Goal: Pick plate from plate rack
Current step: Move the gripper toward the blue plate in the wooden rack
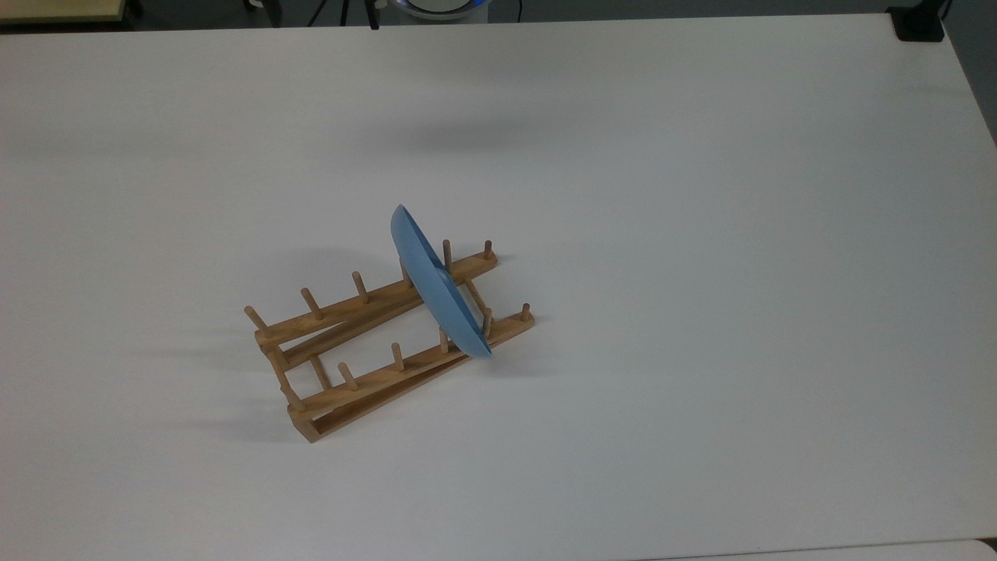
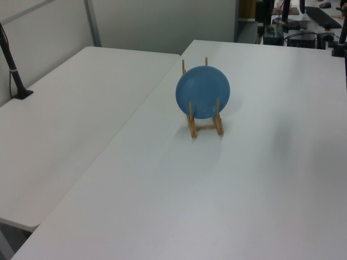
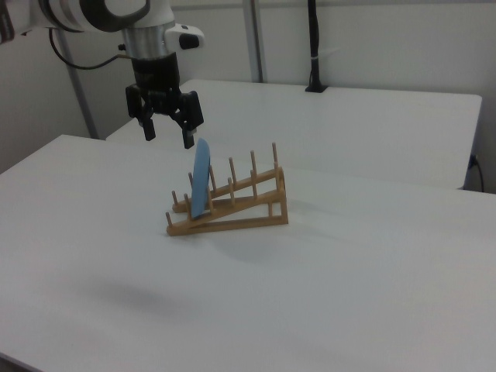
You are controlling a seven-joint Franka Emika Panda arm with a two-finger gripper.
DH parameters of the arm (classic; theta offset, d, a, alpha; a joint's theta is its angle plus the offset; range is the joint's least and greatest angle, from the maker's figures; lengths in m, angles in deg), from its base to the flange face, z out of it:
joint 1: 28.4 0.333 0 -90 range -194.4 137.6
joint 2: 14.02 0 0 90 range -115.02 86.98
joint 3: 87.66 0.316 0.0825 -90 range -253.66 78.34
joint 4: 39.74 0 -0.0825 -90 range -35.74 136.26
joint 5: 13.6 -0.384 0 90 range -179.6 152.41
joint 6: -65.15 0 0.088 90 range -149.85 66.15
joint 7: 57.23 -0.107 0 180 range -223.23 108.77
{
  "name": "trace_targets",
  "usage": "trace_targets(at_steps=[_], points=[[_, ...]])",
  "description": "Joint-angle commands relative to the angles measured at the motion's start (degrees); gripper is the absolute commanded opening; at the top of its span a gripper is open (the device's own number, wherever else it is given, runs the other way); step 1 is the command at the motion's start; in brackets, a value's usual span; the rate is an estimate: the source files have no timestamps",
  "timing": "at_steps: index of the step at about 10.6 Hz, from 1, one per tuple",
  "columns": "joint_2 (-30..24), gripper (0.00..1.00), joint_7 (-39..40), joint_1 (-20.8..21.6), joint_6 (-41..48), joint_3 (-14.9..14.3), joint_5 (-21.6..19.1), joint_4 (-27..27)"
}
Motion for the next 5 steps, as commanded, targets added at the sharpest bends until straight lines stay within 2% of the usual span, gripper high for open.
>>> trace_targets(at_steps=[1, 5], points=[[-0.6, 1.0, 1.4, 1.8, -0.1, -1.3, 0.5, 1.8], [0.5, 1.0, 2.3, 3.4, -1.4, -1.1, 0.9, 1.5]])
